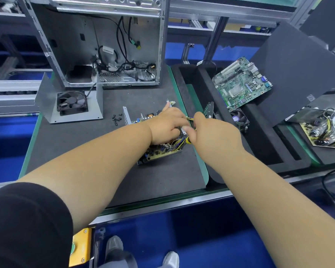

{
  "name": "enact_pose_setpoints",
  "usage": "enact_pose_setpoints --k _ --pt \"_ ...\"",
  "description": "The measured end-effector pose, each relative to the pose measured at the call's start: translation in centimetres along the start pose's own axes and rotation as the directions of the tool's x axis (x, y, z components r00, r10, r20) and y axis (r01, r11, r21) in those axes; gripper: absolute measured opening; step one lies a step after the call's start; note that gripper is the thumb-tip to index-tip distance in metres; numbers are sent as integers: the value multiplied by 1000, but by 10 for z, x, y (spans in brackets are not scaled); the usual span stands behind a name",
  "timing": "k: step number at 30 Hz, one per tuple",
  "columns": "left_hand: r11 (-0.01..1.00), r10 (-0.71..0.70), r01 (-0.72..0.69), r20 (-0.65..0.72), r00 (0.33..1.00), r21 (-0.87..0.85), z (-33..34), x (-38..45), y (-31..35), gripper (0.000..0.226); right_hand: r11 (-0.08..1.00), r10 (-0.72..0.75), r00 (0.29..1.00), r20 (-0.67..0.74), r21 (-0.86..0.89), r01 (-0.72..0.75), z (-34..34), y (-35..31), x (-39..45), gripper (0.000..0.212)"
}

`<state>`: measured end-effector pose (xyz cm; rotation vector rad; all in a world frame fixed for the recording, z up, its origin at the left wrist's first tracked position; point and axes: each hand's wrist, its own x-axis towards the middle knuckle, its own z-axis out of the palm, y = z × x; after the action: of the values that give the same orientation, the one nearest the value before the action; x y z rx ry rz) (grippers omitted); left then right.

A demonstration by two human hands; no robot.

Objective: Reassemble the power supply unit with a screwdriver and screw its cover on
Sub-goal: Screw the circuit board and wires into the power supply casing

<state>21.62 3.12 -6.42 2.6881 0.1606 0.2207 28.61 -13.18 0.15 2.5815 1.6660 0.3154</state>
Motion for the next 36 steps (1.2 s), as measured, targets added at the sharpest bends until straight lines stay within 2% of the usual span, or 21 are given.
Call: enact_pose_setpoints --k 2,3,4,6,8,10,11,13,15,17,20,22,24,26,27,32,36 --pt "1000 -3 3 0 1000 -11 0 0 -1 36 965 -31 999 28 260 22 -1 2 2 21" --pt "1000 -2 2 4 1000 -7 -1 0 -1 38 925 -96 995 40 373 74 -1 3 2 19" --pt "1000 -1 1 9 1000 4 0 0 0 37 903 -171 985 33 405 144 -3 4 3 20" --pt "1000 -1 1 7 1000 1 0 1 0 33 933 -226 974 7 288 215 -2 5 1 22" --pt "1000 0 0 4 1000 -10 1 1 -1 29 988 -125 992 4 88 124 0 6 0 30" --pt "1000 6 -6 6 1000 1 2 1 -2 27 999 -32 999 24 13 31 2 7 -3 40" --pt "1000 5 -5 6 1000 1 1 1 -2 29 997 -22 999 31 76 20 2 7 -3 40" --pt "1000 5 -5 10 1000 -11 0 0 -2 35 942 -72 995 64 333 47 -1 8 -3 27" --pt "1000 7 -7 11 1000 -2 0 0 -2 39 899 -173 980 103 422 114 -4 8 -3 24" --pt "1000 3 -3 7 1000 -3 0 0 -1 39 926 -145 983 109 366 96 -6 6 -2 21" --pt "1000 2 -2 13 1000 -15 1 1 -1 26 988 30 990 136 148 -50 -6 -2 0 31" --pt "1000 2 -2 17 1000 15 1 1 0 25 995 77 990 119 57 -84 -5 -5 0 35" --pt "1000 8 -9 8 1000 22 1 1 0 27 986 51 992 115 150 -68 -5 -4 2 36" --pt "1000 7 -7 2 1000 -11 1 0 -1 31 940 -23 984 176 340 -39 -7 0 4 27" --pt "1000 6 -6 4 1000 -12 0 0 -1 34 925 -64 981 184 380 -11 -8 2 4 22" --pt "1000 12 -12 -7 1000 4 1 1 -2 39 971 -74 997 24 231 66 -5 4 -2 19" --pt "1000 13 -13 -15 1000 0 1 1 -1 38 979 -30 1000 1 202 29 -3 1 -4 17"
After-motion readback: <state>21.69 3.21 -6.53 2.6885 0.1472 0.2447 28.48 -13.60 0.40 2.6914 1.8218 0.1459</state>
